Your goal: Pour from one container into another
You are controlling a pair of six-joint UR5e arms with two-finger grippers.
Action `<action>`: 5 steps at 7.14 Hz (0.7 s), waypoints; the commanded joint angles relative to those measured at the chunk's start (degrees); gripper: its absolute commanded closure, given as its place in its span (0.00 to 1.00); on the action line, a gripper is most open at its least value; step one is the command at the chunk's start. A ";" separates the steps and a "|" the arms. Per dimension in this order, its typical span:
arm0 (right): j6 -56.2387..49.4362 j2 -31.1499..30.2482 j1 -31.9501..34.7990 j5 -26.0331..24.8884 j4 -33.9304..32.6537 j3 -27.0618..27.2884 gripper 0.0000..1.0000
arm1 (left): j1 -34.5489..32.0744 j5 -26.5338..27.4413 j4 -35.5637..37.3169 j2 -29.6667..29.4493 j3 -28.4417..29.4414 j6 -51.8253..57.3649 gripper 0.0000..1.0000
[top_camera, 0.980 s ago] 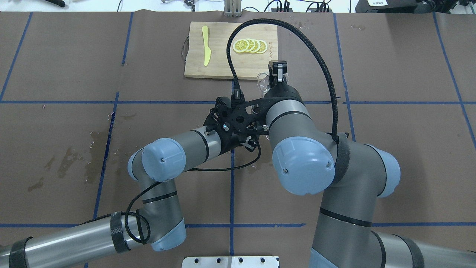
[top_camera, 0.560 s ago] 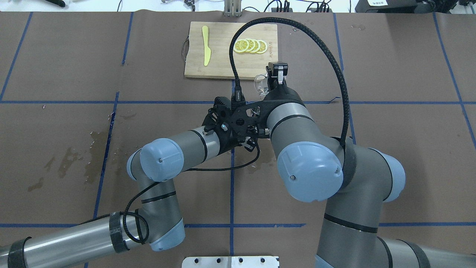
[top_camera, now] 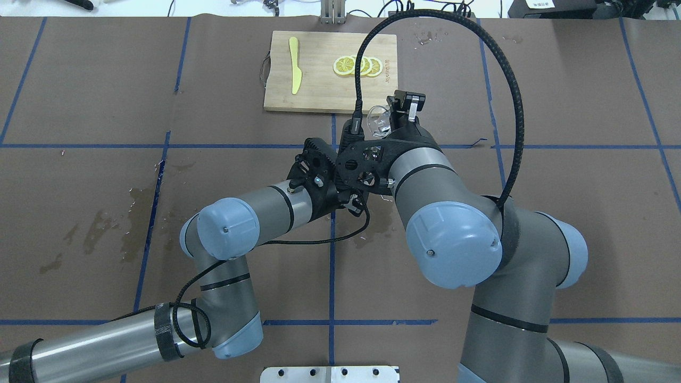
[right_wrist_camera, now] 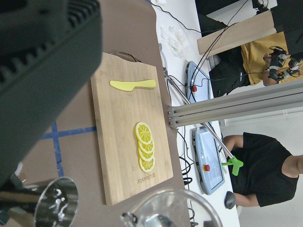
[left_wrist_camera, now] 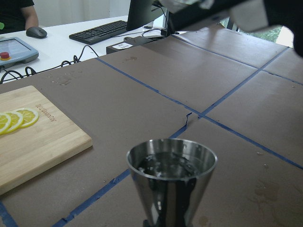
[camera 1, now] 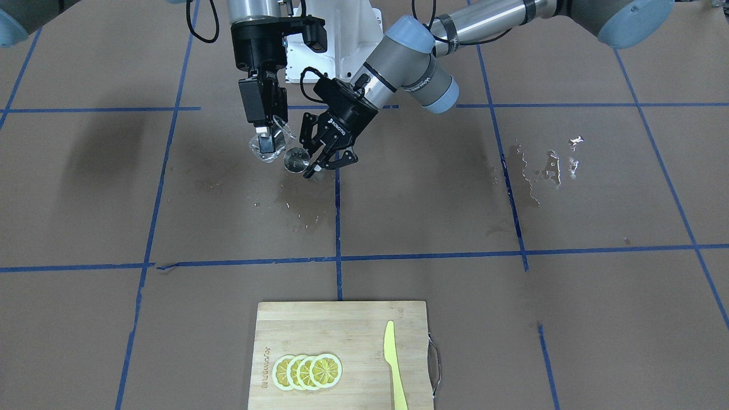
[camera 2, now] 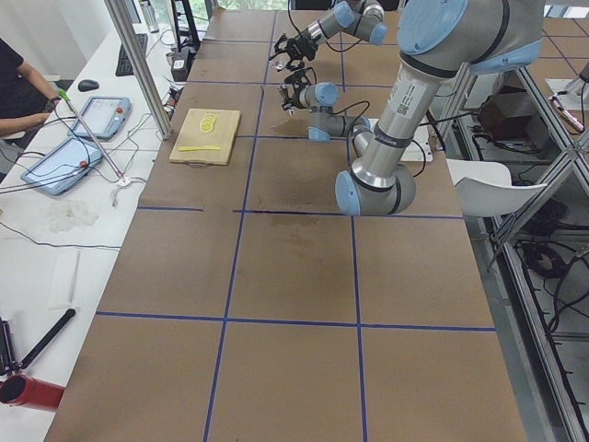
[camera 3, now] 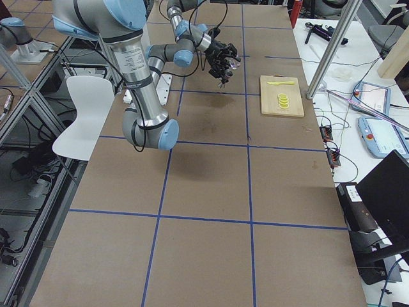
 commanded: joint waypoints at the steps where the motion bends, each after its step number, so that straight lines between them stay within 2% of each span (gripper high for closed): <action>1: 8.65 -0.10 1.73 4.15 0.12 0.01 1.00 | -0.12 0.06 -1.44 0.44 -0.13 -0.09 1.00; 3: 15.43 -0.36 5.68 10.47 0.21 1.33 1.00 | -0.29 0.15 -7.05 3.68 -0.22 -0.17 1.00; 5: 26.48 -1.67 7.28 12.17 1.25 1.77 1.00 | -1.60 0.58 -8.57 4.22 -1.00 -6.54 1.00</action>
